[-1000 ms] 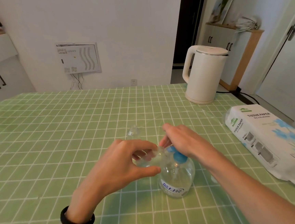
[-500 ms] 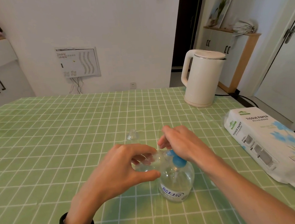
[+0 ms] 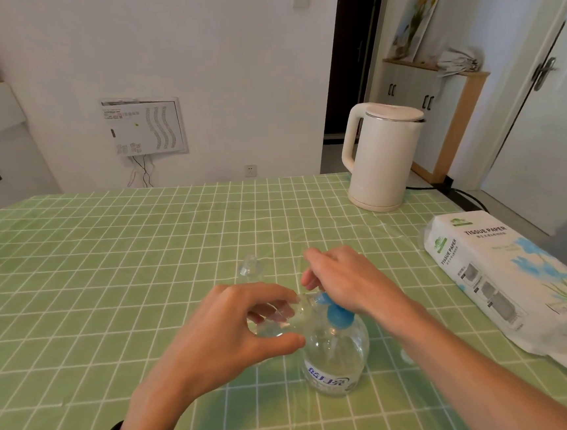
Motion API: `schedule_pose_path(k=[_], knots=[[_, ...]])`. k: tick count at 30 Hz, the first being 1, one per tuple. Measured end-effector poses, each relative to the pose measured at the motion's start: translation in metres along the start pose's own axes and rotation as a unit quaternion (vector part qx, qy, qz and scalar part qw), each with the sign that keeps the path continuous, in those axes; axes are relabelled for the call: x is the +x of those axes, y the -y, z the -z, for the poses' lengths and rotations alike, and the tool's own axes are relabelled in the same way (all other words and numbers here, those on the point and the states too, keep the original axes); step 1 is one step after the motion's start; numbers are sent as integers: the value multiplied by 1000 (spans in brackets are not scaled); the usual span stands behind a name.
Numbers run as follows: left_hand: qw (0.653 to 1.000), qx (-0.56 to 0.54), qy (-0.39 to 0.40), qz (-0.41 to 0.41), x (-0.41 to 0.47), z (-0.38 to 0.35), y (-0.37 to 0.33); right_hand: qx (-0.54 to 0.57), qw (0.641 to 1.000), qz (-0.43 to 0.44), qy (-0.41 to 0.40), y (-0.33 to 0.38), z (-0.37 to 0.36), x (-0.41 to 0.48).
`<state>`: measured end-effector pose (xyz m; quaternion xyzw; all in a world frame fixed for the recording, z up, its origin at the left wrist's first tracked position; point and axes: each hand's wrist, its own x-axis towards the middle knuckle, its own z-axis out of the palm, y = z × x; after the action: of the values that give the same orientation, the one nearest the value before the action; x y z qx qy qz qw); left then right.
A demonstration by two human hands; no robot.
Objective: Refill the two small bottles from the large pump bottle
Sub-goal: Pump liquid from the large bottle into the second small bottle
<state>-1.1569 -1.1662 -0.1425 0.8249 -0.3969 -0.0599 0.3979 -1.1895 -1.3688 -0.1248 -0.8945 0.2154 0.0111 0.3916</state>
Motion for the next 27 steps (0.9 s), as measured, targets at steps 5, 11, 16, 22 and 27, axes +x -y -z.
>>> schedule_pose_path(k=[5,11,16,22,27], knots=[[1000,16,12,4,2,-1,2,-16,1000,-8,17,1,-3,-2],[1000,6,1,0,1,-1,1,-25,1000,8,0,4,0,-3],[1000,16,3,-3,2,-1,0,-19,1000,7,-7,2,-2,0],[999,38,15,-6,3,-1,0,-29,1000,-4,9,2,-4,-5],[999,36,12,-15,2,2,-4,-48,999,10,-17,5,-2,-5]])
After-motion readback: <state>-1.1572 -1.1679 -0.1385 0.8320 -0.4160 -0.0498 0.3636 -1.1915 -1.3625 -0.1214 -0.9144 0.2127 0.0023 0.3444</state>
